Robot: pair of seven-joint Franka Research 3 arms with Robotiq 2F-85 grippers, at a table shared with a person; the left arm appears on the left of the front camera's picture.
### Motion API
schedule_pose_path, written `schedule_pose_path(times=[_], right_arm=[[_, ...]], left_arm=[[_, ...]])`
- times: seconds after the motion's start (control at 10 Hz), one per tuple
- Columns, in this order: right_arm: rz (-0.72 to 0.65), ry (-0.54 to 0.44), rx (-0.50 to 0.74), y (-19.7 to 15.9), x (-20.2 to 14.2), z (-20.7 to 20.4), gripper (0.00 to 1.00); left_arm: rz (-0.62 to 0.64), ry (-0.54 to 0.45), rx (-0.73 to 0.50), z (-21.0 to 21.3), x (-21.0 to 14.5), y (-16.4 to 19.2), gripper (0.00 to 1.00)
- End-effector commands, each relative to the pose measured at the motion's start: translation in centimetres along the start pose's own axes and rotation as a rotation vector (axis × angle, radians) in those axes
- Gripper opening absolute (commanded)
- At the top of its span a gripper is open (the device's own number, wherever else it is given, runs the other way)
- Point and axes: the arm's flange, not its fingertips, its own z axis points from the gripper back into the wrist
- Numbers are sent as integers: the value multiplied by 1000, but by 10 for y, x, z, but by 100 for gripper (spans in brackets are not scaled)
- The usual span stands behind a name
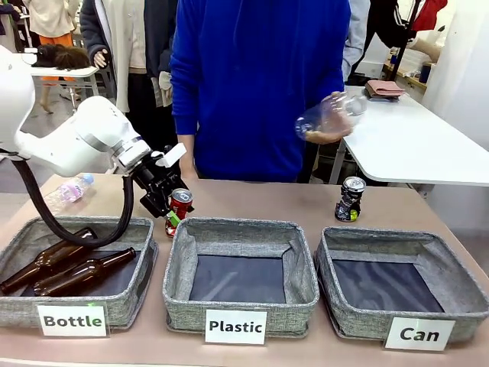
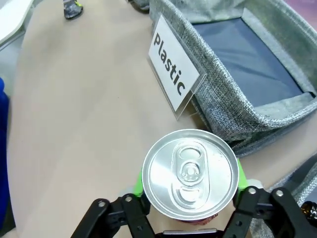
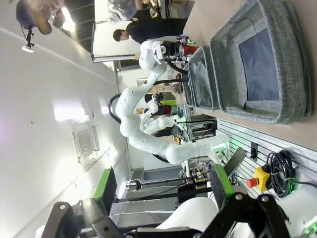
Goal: Sort the can waste into the basket.
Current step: Pick up the can waste from the table and place it in the right Fabric basket.
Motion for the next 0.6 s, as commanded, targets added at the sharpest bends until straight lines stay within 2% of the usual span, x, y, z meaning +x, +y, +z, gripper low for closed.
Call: schedule_pose_path(times=[0.0, 0.2, 0.3, 0.4, 0.5], right_arm=[[10, 3, 10, 2, -1, 0, 100], [10, 3, 10, 2, -1, 0, 100], [10, 3, 10, 2, -1, 0, 100], [10, 3, 10, 2, -1, 0, 100], [10, 3, 10, 2, -1, 0, 100]], left_arm=[[-50, -69, -27, 4, -1, 1, 0], [-52, -71, -19, 5, -1, 2, 0], [-43, -58, -8, 5, -1, 1, 6], [-37, -68, 3, 11, -2, -2, 0], [-40, -96, 29, 25, -1, -13, 0]])
